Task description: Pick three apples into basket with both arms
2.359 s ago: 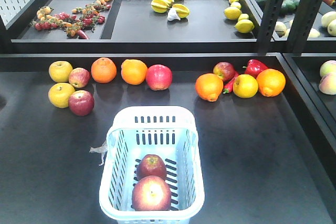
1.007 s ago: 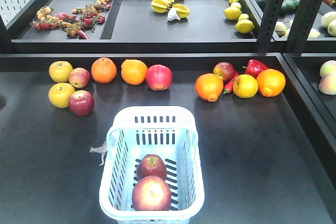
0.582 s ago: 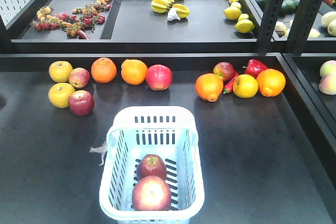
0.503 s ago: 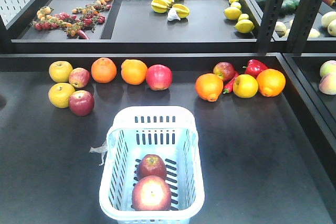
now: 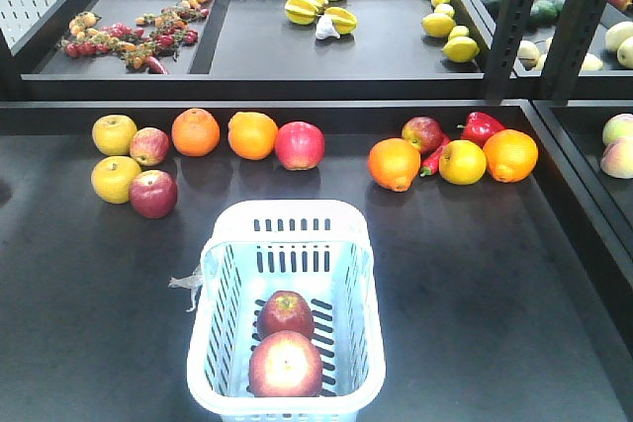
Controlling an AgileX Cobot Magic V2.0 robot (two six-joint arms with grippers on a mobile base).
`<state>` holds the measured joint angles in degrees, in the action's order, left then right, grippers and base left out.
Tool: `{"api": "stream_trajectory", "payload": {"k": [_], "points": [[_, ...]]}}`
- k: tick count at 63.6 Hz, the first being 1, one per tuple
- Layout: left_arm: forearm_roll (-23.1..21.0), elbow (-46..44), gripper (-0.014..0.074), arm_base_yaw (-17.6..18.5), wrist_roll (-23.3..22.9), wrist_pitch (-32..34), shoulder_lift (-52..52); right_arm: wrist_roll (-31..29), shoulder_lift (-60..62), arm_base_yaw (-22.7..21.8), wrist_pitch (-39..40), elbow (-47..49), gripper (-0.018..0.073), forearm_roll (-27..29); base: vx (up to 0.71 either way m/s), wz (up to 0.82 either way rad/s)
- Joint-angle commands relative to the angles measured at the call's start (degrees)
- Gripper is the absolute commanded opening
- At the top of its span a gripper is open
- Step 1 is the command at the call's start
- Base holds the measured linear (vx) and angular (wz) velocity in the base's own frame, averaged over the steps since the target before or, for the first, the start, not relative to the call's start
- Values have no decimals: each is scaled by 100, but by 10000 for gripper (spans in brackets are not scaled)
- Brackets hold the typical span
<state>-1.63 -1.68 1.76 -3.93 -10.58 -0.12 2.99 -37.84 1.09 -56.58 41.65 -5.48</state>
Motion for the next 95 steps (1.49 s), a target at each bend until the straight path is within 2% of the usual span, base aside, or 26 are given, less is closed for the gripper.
{"api": "stream_trajectory", "payload": {"k": [1,7,13,17,78,83,88,95], "points": [[-81,115,-8,-111,-28,555,-164,-46,-13,-46,300,141,-9,-51,0,0],[-5,383,-8,-176,-374,710,-154,-46,-13,-46,298,141,-9,-51,0,0],[376,440,-8,-170,-880,653,-154,-46,-13,-46,298,141,-9,-51,0,0],[573,445,-8,-170,-1041,736,-154,-46,-13,-46,298,141,-9,-51,0,0],[507,439,-8,-170,-1016,811,-149,-51,-13,-46,298,126,-9,-45,0,0],[507,439,-8,-170,-1016,811,-149,-51,85,-46,321,40,-9,-211,0,0],[507,439,-8,-170,-1016,811,-149,-45,343,-46,588,-197,-9,-253,0,0],[507,439,-8,-170,-1016,811,-149,19,824,-46,1609,-781,-9,-203,0,0]]}}
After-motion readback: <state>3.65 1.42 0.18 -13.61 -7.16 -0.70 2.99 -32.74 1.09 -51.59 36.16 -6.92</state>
